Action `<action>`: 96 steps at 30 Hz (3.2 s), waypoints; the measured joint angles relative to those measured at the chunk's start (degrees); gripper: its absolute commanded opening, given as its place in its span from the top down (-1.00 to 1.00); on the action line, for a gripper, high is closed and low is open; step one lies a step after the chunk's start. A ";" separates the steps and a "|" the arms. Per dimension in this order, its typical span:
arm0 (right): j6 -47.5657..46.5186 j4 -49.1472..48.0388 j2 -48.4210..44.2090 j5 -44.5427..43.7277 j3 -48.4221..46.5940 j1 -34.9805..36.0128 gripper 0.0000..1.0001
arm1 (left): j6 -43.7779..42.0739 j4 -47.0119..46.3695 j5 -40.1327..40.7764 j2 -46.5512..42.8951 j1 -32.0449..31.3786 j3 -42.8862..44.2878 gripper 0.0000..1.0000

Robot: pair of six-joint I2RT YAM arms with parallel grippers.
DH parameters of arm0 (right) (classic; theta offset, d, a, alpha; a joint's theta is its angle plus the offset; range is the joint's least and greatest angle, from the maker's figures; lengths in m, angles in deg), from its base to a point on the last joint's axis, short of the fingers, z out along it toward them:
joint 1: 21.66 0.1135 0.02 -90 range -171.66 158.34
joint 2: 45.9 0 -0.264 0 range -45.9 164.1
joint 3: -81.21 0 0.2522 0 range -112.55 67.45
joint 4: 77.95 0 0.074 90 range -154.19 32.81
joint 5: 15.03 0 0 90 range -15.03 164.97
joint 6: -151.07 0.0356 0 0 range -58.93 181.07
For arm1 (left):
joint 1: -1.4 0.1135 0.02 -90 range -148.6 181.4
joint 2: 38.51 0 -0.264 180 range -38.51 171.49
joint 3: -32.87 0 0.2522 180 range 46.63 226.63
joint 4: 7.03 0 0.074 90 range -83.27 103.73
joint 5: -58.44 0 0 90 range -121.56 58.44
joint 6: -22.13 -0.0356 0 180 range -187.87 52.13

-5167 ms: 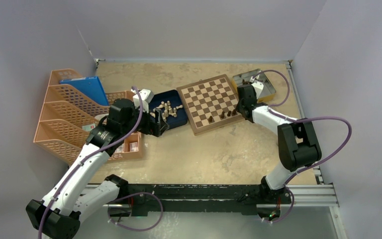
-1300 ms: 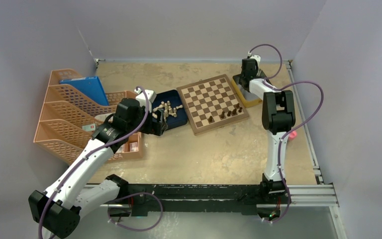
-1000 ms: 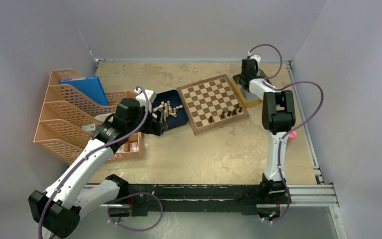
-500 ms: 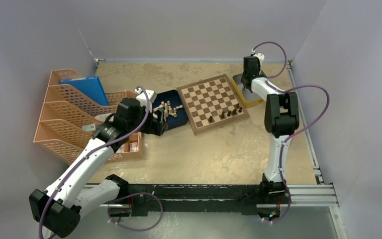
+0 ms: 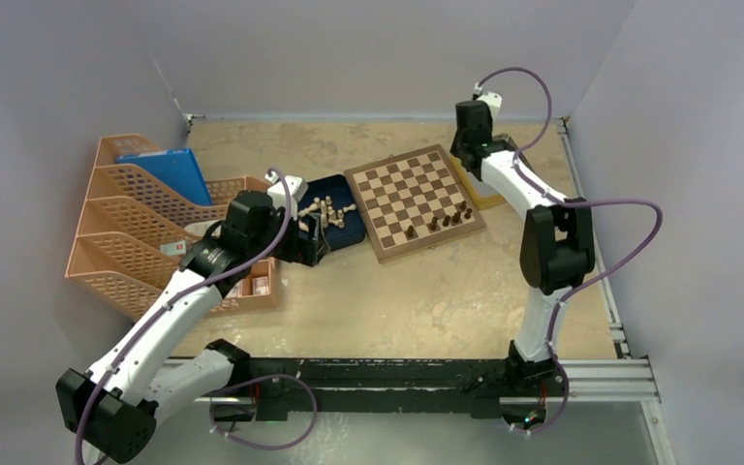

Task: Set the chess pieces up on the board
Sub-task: Pick up the chess piece from the storage box, then place the chess piece on the chessboard.

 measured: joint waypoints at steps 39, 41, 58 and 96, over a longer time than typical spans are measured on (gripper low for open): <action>4.15 4.37 -6.08 -2.97 17.49 9.31 0.67 | 0.02 -0.02 -2.75 -0.96 -0.02 0.00 -0.69; 4.15 4.57 -6.08 -3.04 17.49 9.31 0.67 | 0.02 -0.02 -2.75 -0.96 -0.02 0.00 -0.69; 3.52 6.47 -6.08 -3.85 17.49 9.31 0.61 | 0.02 -0.02 -2.73 -1.18 -0.07 0.00 -0.69; 2.62 6.60 -8.35 -4.87 16.17 9.01 0.47 | 0.02 -0.02 -2.69 -1.29 -0.07 0.00 -0.69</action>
